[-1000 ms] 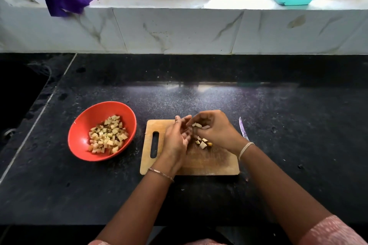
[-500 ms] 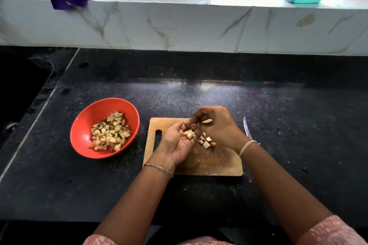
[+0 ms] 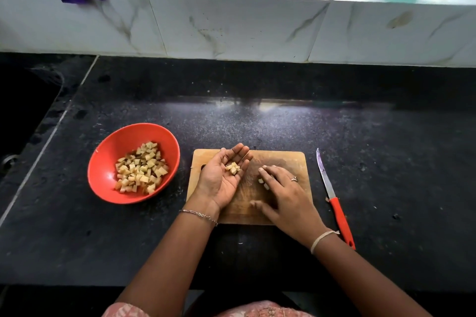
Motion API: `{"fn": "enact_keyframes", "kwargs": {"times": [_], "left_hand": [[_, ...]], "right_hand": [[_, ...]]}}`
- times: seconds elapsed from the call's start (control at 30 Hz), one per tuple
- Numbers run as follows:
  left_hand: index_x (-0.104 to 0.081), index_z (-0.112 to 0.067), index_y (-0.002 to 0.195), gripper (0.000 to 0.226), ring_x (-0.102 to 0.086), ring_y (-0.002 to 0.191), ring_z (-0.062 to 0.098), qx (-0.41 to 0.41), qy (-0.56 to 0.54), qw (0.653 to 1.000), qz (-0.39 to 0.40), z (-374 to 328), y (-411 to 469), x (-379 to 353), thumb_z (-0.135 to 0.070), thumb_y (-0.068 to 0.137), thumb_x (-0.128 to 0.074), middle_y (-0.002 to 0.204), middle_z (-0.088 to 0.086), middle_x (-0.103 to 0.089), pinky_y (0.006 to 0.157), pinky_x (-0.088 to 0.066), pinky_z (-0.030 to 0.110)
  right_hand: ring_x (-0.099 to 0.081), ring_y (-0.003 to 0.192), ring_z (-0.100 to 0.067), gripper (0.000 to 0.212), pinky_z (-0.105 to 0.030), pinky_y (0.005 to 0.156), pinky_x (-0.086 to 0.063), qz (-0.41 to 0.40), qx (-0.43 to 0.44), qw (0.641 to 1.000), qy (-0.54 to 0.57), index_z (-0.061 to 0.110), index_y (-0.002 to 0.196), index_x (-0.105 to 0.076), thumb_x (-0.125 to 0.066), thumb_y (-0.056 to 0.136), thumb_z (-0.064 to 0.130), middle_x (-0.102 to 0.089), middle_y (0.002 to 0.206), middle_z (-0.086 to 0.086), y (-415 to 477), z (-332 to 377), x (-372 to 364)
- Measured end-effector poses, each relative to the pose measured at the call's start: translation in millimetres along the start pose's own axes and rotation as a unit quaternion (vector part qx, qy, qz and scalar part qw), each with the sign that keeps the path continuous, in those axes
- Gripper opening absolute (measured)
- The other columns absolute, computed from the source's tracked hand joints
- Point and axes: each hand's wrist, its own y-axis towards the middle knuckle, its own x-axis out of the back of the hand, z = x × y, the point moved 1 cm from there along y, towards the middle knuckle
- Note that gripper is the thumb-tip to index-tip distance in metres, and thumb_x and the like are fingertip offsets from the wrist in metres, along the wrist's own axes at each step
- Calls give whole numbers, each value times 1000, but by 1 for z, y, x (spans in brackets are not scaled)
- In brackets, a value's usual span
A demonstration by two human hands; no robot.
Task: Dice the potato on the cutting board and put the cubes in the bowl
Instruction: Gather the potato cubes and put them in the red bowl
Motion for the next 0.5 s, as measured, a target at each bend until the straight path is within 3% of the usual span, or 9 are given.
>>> {"fn": "enact_keyframes", "kwargs": {"times": [0.17, 0.27, 0.33, 0.43, 0.5], "left_hand": [[-63, -1, 101, 36, -66, 95, 25, -6, 4, 1000, 1, 0, 0, 0, -23, 103, -36, 92, 11, -73, 87, -51, 28], [-64, -1, 103, 35, -67, 95, 25, -10, 13, 1000, 0, 2, 0, 1, -23, 103, -36, 96, 12, -72, 89, -51, 29], [-64, -1, 103, 34, -68, 95, 24, -13, 18, 1000, 2, 3, 0, 2, -22, 102, -38, 97, 12, -72, 89, -51, 29], [-64, -2, 103, 33, -70, 93, 23, -15, 21, 1000, 7, 3, 2, 3, -23, 102, -38, 97, 11, -72, 84, -54, 27], [-64, -2, 103, 34, -71, 90, 21, -16, 21, 1000, 8, 3, 2, 3, -23, 102, -38, 96, 11, -73, 84, -54, 27]], "right_hand": [[-58, 112, -18, 30, -27, 100, -41, -102, 22, 994, 21, 8, 116, -67, -65, 88, 19, -64, 116, -3, 12, -3, 4], [-58, 112, -19, 34, -21, 99, -37, -118, -35, 992, 16, 9, 120, -65, -69, 87, 14, -62, 121, -2, 9, -13, 12], [-54, 114, -21, 46, -25, 100, -38, -88, -62, 994, -5, 7, 129, -58, -69, 87, 22, -57, 127, -4, 5, -19, 15], [-48, 121, -25, 61, -39, 103, -44, -33, -28, 997, -70, 7, 139, -48, -68, 85, 28, -53, 131, -9, -2, -13, 7], [-49, 122, -29, 51, -42, 100, -47, -32, 8, 991, -130, 13, 138, -51, -62, 88, 20, -54, 132, -10, -5, -3, -1]]}}
